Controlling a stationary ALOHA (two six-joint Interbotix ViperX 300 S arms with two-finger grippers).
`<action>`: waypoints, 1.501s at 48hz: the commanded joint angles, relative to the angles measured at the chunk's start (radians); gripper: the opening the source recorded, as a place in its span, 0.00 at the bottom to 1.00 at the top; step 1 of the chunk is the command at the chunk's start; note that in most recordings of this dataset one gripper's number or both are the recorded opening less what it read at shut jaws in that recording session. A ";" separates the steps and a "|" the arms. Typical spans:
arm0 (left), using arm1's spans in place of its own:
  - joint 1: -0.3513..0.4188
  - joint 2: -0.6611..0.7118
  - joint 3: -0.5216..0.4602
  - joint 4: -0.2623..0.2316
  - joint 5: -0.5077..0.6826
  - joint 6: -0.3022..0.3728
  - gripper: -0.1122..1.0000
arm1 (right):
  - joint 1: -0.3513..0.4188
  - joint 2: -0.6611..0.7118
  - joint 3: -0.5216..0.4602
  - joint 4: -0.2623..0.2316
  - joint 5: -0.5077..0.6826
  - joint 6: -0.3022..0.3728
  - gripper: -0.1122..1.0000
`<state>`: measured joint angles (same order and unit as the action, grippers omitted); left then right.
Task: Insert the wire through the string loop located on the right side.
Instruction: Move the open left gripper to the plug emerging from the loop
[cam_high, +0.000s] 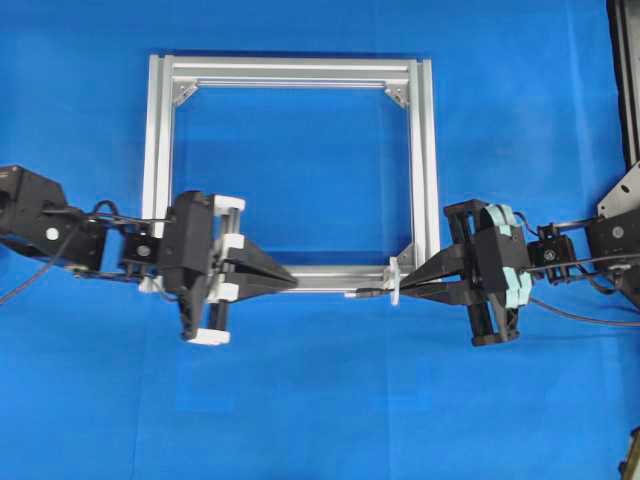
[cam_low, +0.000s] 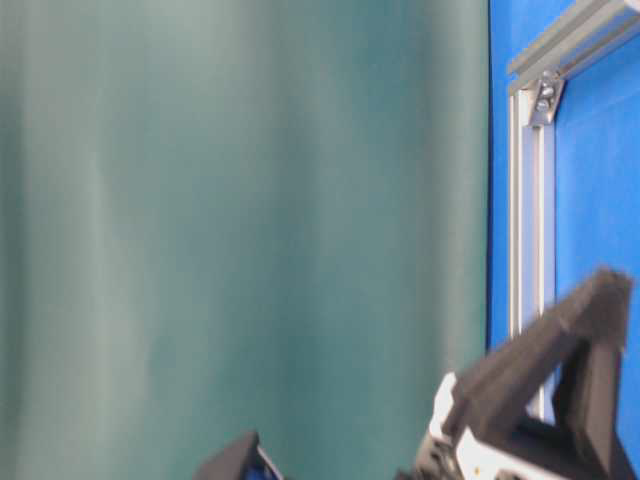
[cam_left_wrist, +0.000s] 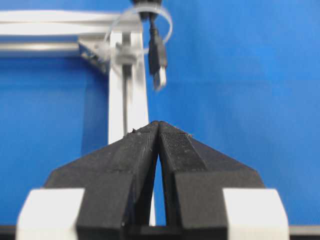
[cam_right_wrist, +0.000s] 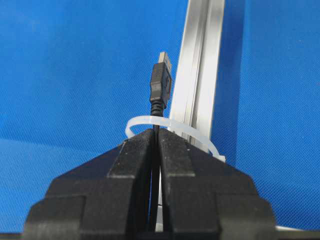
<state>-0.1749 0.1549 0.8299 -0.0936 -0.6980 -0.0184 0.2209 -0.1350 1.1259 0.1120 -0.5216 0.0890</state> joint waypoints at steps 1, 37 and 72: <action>-0.002 0.005 -0.074 0.003 0.046 0.003 0.10 | -0.002 -0.008 -0.015 0.002 -0.009 0.000 0.07; 0.035 0.080 -0.285 0.003 0.178 0.003 0.11 | -0.002 -0.008 -0.015 0.002 -0.011 0.000 0.07; 0.035 0.118 -0.342 0.003 0.239 -0.002 0.91 | -0.002 -0.008 -0.015 0.002 -0.011 0.000 0.07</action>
<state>-0.1396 0.2807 0.5062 -0.0920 -0.4556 -0.0169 0.2209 -0.1350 1.1259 0.1120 -0.5200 0.0890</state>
